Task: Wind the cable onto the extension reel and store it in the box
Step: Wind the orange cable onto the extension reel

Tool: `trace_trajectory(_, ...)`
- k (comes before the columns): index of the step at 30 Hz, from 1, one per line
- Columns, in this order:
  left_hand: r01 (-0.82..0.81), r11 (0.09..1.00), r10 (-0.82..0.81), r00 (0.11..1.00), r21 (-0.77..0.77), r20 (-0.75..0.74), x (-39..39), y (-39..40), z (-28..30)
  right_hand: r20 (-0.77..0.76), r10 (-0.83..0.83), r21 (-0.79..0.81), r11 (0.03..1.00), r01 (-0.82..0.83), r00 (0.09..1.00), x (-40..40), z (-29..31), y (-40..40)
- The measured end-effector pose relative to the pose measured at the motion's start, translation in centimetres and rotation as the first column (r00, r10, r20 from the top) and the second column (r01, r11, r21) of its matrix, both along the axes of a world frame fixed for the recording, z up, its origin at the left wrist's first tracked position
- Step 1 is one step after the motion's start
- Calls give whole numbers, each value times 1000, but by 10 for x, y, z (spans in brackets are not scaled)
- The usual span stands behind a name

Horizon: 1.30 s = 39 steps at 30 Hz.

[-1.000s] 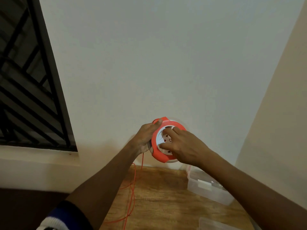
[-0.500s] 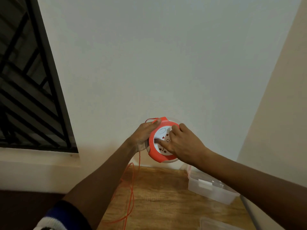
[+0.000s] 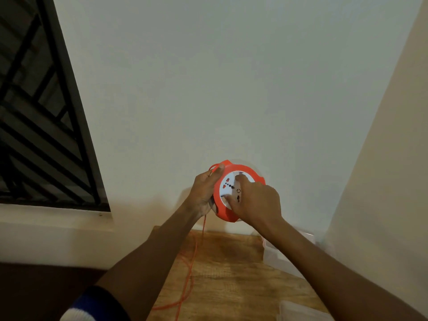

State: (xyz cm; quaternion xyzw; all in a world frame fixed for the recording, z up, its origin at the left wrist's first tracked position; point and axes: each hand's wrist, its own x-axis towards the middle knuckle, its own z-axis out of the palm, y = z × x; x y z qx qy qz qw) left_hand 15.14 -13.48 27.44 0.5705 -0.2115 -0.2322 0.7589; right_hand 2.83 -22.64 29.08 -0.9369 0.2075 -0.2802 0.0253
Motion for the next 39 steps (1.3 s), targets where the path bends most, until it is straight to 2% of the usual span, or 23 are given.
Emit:
trace_trajectory(2,-20,1000,20,1000,0,-17,-3,-2,-4,91,-54,334,942,20,994,2,0,-1)
trace_trajectory(3,-28,1000,28,999,2,-30,-4,-3,-5,106,-62,443,896,9,992,2,0,-1)
trace_trajectory(5,-32,999,32,997,1,-63,-5,-3,-7,96,-43,459,888,-6,994,-2,-4,0)
trace_trajectory(7,-19,1000,19,996,-4,-92,-4,-2,-5,73,-24,297,955,1,997,-6,-6,1)
trace_trajectory(9,-3,1000,2,995,-6,-104,-2,0,-3,64,30,57,998,-34,997,-10,-2,-1)
trace_trajectory(11,15,1000,-14,996,8,-91,2,2,-1,0,176,-170,970,-174,984,-13,4,-7)
trace_trajectory(13,55,998,-53,996,19,-76,6,6,-2,-161,307,-336,877,-344,938,-17,10,-15)
trace_trajectory(16,100,994,-98,993,31,-67,8,10,-3,-375,267,-440,792,-424,888,-20,17,-23)
trace_trajectory(21,117,992,-114,992,43,-52,4,13,-4,-408,106,-524,786,-328,907,-15,16,-10)
trace_trajectory(24,122,992,-120,991,33,-62,6,15,-3,-406,100,-533,782,-324,908,-12,11,-8)
trace_trajectory(28,126,992,-125,991,14,-49,8,17,-1,-357,130,-476,827,-300,925,-10,7,-6)
trace_trajectory(30,113,993,-115,992,-34,-59,3,15,0,-210,109,-336,925,-176,972,-7,9,-3)
trace_trajectory(32,85,994,-91,993,-71,-74,-4,12,1,-51,47,-127,990,-53,998,-5,11,1)
trace_trajectory(36,92,995,-94,994,-45,-54,-12,12,-6,44,11,112,994,-16,999,-15,-6,12)
trace_trajectory(39,127,992,-128,988,-13,-84,-14,16,-23,12,8,153,988,-10,1000,-25,-20,16)
